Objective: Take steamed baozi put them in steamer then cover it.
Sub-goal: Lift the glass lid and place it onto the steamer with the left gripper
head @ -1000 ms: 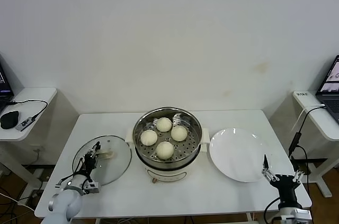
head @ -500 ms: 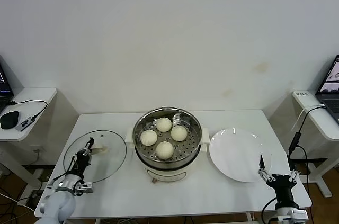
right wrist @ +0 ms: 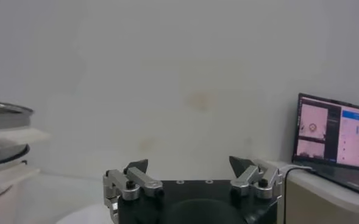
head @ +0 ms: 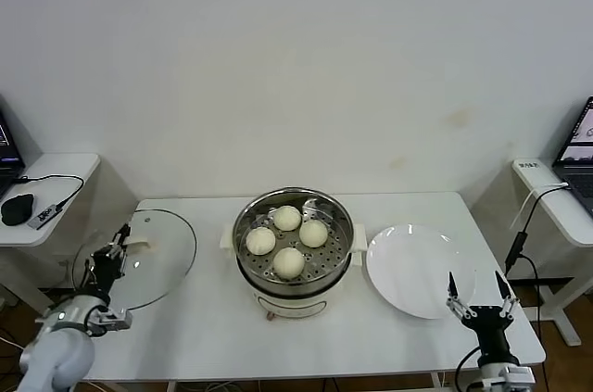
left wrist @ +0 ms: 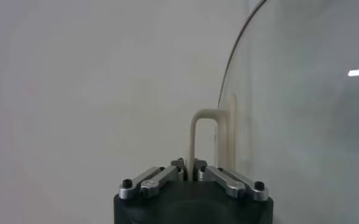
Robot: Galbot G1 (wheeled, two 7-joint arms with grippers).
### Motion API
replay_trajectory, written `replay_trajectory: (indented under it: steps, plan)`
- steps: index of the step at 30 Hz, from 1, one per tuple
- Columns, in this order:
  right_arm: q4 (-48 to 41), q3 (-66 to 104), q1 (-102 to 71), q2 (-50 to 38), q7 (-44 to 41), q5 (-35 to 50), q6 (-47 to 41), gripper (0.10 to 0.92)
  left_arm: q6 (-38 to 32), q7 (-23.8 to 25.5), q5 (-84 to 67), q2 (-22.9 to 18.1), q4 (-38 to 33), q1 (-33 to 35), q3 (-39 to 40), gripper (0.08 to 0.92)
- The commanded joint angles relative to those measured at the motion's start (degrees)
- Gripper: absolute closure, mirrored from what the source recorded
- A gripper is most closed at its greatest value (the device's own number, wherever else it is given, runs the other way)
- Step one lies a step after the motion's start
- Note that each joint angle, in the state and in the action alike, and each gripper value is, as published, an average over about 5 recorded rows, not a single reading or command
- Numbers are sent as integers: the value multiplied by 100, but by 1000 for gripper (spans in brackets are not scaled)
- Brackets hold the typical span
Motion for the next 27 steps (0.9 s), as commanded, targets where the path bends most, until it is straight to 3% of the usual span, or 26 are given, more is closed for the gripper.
replay_trajectory:
  steps: [1,6,10,20,27]
  plan:
    - [-178,-107,58,37,-3,-322,16,203,1228,950,-930,536,-1871,232,162,851]
    - [-296,-102,155,167,28,-652,-33,203,1873,1313,-690,473,-2416,-167,940,851]
    - [-368,-65,235,286,76,-948,-57,203,2222,1546,-270,288,-2360,-705,1722,851]
    - [-405,-111,208,396,128,-1336,-6,203,2600,2125,948,-787,-1943,-2048,3026,851]
    - [-417,-159,212,411,139,-1414,-9,203,2510,2489,1986,-1312,-1680,-2326,3535,851]
